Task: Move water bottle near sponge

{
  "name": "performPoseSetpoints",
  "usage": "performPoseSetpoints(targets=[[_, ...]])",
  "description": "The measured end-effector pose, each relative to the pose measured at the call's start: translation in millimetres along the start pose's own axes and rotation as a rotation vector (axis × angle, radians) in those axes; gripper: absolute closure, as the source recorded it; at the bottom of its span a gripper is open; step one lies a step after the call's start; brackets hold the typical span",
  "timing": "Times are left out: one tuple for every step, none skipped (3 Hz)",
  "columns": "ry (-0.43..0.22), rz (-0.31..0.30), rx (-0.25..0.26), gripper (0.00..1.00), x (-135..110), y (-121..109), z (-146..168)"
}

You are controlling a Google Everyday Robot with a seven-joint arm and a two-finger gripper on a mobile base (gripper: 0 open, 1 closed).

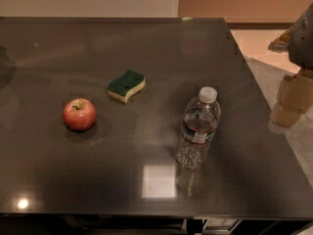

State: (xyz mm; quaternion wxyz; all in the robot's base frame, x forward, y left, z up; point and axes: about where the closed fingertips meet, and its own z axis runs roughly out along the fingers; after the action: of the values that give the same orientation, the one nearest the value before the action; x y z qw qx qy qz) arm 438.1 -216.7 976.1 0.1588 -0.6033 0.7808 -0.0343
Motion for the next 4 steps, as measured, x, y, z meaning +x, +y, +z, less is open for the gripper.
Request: performPoseSetpoints(targets=[[0.0,0.0,0.0,0.0,0,0,0],[-0.038,-0.022,-0.032,0.0,-7,2,2],[-0.128,-0.067,-0.078,0.0,-24,14,12],[-0.255,-0.118,-0.119,0.0,-47,33,21]])
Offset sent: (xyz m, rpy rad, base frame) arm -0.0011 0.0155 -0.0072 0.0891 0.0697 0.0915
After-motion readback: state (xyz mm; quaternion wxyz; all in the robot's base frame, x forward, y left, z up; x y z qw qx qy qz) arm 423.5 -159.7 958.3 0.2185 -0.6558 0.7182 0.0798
